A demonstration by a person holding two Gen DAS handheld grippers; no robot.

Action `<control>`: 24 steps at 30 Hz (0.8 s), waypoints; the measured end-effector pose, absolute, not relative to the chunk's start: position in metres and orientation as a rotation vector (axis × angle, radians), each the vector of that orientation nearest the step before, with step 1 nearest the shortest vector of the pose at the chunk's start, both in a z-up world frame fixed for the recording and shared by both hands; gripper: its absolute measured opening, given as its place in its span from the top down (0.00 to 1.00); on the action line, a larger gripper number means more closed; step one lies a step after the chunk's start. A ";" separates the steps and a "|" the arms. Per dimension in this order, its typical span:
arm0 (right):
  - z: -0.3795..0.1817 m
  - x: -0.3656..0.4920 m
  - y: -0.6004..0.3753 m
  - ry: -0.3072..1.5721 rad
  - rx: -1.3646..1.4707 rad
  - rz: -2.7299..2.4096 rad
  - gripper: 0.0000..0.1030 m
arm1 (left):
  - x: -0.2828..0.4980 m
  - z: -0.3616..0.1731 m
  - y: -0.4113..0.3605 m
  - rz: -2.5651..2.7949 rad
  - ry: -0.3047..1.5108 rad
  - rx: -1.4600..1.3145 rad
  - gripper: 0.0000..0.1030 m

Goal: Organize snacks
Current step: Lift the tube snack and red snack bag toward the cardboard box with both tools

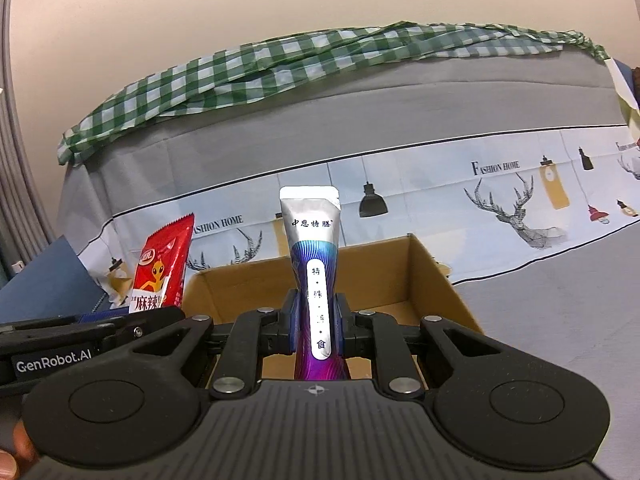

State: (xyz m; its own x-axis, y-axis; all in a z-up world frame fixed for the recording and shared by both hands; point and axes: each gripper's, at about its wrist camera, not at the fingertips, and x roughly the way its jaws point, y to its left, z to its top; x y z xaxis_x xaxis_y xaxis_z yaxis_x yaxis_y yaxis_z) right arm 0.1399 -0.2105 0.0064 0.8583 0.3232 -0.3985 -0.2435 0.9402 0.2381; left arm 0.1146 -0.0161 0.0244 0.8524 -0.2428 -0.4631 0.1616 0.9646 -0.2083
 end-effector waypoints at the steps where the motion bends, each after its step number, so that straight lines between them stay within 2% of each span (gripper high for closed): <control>1: 0.007 0.140 -0.210 0.448 0.182 0.296 0.84 | 0.115 0.024 -0.016 -0.216 0.508 -0.166 0.54; 24: 0.008 0.143 -0.208 0.463 0.164 0.297 0.83 | 0.117 0.023 -0.017 -0.227 0.520 -0.177 0.54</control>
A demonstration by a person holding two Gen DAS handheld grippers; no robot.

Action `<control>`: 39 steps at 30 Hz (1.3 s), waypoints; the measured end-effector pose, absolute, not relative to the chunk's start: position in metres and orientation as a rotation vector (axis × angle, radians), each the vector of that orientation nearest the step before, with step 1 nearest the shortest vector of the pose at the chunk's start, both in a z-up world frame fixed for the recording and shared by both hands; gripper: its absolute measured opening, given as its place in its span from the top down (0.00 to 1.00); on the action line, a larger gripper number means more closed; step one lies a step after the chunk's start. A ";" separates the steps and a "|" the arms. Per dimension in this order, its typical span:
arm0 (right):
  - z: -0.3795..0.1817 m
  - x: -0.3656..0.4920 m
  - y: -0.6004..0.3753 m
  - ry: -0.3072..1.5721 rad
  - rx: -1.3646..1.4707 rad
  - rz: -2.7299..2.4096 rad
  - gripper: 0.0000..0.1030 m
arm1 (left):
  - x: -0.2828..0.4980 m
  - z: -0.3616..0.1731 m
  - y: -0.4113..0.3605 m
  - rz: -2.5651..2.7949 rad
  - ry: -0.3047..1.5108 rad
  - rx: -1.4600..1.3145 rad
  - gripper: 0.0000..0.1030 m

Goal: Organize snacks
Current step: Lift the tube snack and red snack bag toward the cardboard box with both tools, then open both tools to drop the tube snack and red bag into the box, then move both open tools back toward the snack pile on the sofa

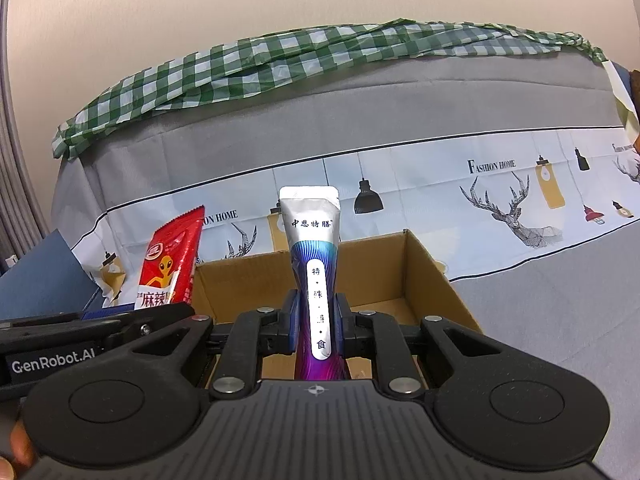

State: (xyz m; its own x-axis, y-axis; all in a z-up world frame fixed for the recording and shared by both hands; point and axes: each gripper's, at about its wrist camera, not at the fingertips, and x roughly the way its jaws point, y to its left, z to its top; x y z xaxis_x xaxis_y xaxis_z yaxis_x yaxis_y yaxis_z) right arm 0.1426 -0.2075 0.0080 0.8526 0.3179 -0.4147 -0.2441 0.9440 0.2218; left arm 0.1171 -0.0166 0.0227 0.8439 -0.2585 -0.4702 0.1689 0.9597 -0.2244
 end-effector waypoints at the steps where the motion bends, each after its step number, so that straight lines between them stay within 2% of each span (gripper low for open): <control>1: 0.008 0.142 -0.207 0.463 0.162 0.298 0.83 | 0.117 0.023 -0.017 -0.226 0.520 -0.178 0.54; 16: 0.008 0.142 -0.207 0.467 0.161 0.298 0.82 | 0.118 0.022 -0.018 -0.242 0.523 -0.194 0.53; 17: 0.007 0.143 -0.207 0.477 0.163 0.306 0.77 | 0.118 0.022 -0.018 -0.251 0.529 -0.199 0.52; 19: 0.006 0.144 -0.205 0.487 0.160 0.300 0.75 | 0.118 0.021 -0.019 -0.247 0.529 -0.195 0.45; 21: 0.005 0.144 -0.203 0.488 0.149 0.296 0.61 | 0.118 0.022 -0.018 -0.244 0.523 -0.200 0.45; 28: 0.006 0.144 -0.200 0.488 0.140 0.279 0.51 | 0.117 0.023 -0.013 -0.219 0.515 -0.202 0.45; 30: 0.006 0.143 -0.199 0.485 0.141 0.267 0.45 | 0.115 0.024 -0.011 -0.212 0.502 -0.199 0.45; 39: 0.007 0.134 -0.187 0.411 0.127 0.217 0.41 | 0.104 0.023 0.018 -0.197 0.474 -0.289 0.45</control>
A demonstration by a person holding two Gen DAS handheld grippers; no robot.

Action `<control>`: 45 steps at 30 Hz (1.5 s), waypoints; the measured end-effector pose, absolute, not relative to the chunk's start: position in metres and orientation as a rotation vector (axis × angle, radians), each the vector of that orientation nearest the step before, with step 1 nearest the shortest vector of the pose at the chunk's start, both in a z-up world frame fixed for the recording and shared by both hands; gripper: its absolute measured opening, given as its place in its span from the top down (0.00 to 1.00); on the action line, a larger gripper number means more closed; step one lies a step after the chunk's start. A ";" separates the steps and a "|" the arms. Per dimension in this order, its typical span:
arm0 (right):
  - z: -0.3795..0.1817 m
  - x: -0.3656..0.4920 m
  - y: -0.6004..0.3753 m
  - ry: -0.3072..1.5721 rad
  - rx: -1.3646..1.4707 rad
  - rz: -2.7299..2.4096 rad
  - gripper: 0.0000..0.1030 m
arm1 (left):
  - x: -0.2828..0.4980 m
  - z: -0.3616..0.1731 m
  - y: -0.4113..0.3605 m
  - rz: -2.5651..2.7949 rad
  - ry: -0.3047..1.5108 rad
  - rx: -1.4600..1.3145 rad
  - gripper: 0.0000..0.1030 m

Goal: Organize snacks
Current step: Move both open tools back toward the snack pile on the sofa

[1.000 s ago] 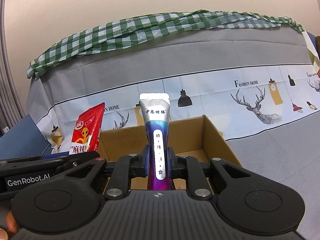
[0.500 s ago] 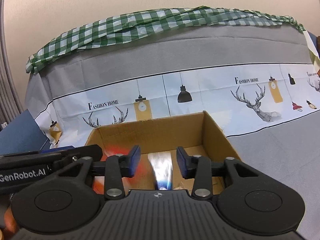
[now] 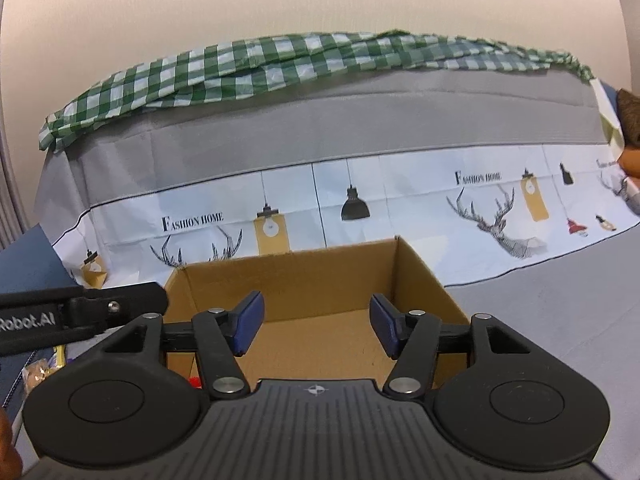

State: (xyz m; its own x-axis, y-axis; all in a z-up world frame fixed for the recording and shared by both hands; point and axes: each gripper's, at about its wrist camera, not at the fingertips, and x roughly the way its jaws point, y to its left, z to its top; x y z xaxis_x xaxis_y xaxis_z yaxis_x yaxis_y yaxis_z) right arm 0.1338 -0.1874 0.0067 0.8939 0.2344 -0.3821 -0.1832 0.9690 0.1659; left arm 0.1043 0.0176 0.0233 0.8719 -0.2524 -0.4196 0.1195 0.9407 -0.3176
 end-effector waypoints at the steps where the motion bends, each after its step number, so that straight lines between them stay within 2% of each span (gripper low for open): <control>1: 0.007 0.133 -0.186 0.405 0.126 0.213 0.41 | 0.101 0.024 0.021 -0.193 0.469 -0.285 0.45; 5: 0.007 0.132 -0.182 0.413 0.156 0.209 0.41 | 0.087 0.026 0.038 -0.209 0.492 -0.293 0.46; 7: 0.007 0.130 -0.179 0.424 0.181 0.220 0.42 | 0.082 0.026 0.050 -0.239 0.527 -0.306 0.50; 9: 0.006 0.128 -0.173 0.442 0.185 0.244 0.43 | 0.077 0.024 0.065 -0.240 0.568 -0.323 0.59; 11: 0.006 0.125 -0.164 0.454 0.185 0.278 0.53 | 0.074 0.020 0.080 -0.232 0.607 -0.338 0.69; 14: 0.010 0.116 -0.149 0.445 0.168 0.332 0.57 | 0.066 0.015 0.102 -0.190 0.618 -0.284 0.75; 22: 0.011 0.100 -0.111 0.457 0.115 0.491 0.59 | 0.061 -0.022 0.180 0.081 0.682 -0.349 0.75; 27: 0.007 0.098 -0.081 0.476 0.114 0.566 0.76 | 0.067 -0.030 0.210 0.196 0.712 -0.415 0.75; 29: 0.004 0.097 -0.067 0.487 0.115 0.592 0.77 | 0.070 -0.032 0.218 0.231 0.713 -0.435 0.75; 41: -0.030 0.082 0.017 0.536 0.015 0.708 0.77 | 0.082 -0.044 0.239 0.380 0.757 -0.453 0.73; 45: -0.043 0.084 0.032 0.558 -0.002 0.723 0.76 | 0.083 -0.046 0.246 0.405 0.764 -0.478 0.68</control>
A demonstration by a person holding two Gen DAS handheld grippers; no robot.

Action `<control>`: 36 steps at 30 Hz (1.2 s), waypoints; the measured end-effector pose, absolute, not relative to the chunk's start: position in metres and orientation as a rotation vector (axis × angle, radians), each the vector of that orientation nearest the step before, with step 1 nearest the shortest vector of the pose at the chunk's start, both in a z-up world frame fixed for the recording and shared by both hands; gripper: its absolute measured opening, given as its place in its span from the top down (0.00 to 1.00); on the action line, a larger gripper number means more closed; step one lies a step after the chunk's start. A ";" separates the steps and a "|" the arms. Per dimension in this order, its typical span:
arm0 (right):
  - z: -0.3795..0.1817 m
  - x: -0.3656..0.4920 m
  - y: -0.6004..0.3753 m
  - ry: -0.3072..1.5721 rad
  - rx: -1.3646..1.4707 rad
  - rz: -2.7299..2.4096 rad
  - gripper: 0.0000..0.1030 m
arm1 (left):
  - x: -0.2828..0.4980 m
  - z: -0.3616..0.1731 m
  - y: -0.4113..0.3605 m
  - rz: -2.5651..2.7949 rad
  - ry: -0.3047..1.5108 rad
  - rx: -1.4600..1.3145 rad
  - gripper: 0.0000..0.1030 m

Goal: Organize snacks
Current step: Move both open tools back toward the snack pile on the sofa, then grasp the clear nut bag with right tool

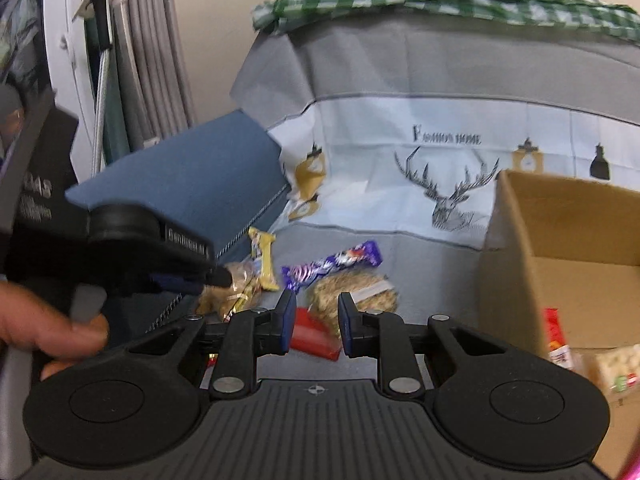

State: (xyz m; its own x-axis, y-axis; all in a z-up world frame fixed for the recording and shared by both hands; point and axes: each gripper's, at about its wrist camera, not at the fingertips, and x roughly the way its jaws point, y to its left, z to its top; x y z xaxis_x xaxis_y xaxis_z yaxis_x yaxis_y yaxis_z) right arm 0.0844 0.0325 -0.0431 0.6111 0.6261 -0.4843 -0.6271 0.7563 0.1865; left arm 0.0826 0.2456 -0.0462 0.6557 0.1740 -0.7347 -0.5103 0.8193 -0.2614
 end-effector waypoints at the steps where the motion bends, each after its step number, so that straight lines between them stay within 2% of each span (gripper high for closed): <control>1: -0.048 0.085 0.035 0.562 -0.011 0.724 0.72 | 0.083 -0.046 0.246 0.403 0.762 -0.482 0.68; 7: -0.073 0.106 0.044 0.661 0.005 0.660 0.66 | 0.094 -0.052 0.243 0.404 0.783 -0.459 0.58; 9: -0.075 0.110 0.045 0.637 0.017 0.661 0.56 | 0.098 -0.055 0.242 0.407 0.791 -0.453 0.56; 11: -0.082 0.114 0.050 0.628 -0.017 0.644 0.52 | 0.103 -0.059 0.242 0.411 0.801 -0.454 0.53; 17: -0.098 0.137 0.059 0.689 0.027 0.620 0.52 | 0.122 -0.074 0.246 0.433 0.827 -0.473 0.43; 19: -0.101 0.142 0.062 0.700 0.032 0.622 0.53 | 0.128 -0.078 0.247 0.451 0.836 -0.473 0.43; 20: -0.102 0.143 0.064 0.704 0.021 0.619 0.55 | 0.130 -0.079 0.247 0.459 0.841 -0.473 0.42; 26: -0.107 0.143 0.065 0.703 -0.014 0.630 0.85 | 0.134 -0.081 0.245 0.460 0.846 -0.434 0.44; 28: -0.106 0.140 0.063 0.685 -0.033 0.637 0.89 | 0.134 -0.081 0.241 0.458 0.847 -0.396 0.48; 32: -0.103 0.127 0.062 0.655 -0.106 0.658 0.91 | 0.129 -0.077 0.233 0.439 0.843 -0.324 0.64; 34: -0.102 0.119 0.060 0.649 -0.132 0.667 0.92 | 0.122 -0.074 0.229 0.421 0.840 -0.306 0.76; 35: -0.101 0.114 0.058 0.646 -0.148 0.673 0.93 | 0.118 -0.072 0.227 0.412 0.837 -0.299 1.00; 36: -0.099 0.108 0.057 0.641 -0.165 0.679 0.93 | 0.113 -0.070 0.224 0.403 0.835 -0.291 1.00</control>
